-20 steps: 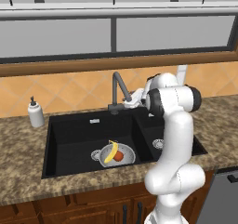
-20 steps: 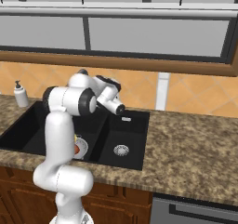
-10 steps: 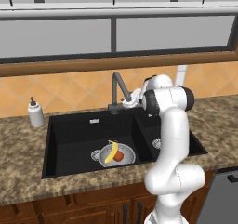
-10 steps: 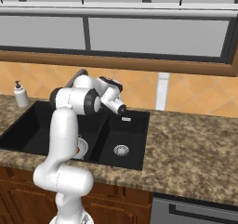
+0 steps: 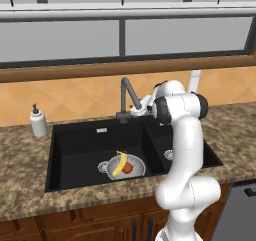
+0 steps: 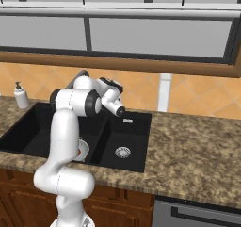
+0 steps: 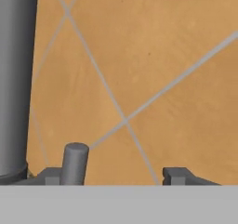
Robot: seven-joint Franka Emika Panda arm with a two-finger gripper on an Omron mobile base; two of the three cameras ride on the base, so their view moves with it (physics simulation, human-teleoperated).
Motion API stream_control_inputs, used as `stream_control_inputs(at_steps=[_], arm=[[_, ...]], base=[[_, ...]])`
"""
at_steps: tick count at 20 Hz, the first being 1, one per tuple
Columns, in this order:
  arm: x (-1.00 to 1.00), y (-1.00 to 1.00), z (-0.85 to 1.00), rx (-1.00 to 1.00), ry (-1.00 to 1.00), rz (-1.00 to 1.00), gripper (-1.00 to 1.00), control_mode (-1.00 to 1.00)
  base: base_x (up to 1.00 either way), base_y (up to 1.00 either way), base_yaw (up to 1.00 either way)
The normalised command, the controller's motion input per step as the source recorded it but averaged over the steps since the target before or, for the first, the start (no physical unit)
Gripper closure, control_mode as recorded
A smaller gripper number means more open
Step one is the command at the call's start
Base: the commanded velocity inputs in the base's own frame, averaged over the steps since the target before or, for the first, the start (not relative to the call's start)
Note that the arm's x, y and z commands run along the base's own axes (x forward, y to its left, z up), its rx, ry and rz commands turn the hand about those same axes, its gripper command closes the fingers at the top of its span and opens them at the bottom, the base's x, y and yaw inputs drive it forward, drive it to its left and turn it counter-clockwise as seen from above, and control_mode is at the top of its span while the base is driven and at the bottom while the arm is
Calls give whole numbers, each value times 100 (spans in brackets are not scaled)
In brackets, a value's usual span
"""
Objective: Put the colander in the sink, put the banana, orange in the colander, and turn on the sink faucet and pour water over the colander.
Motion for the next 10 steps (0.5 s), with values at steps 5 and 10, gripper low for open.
stream_control_inputs(at_steps=[5,10], arm=[[27,-20,-1,0,0,0,100,-100],[20,-47,-6,0,1,0,100,-100]], base=[[0,0,0],[0,0,0]])
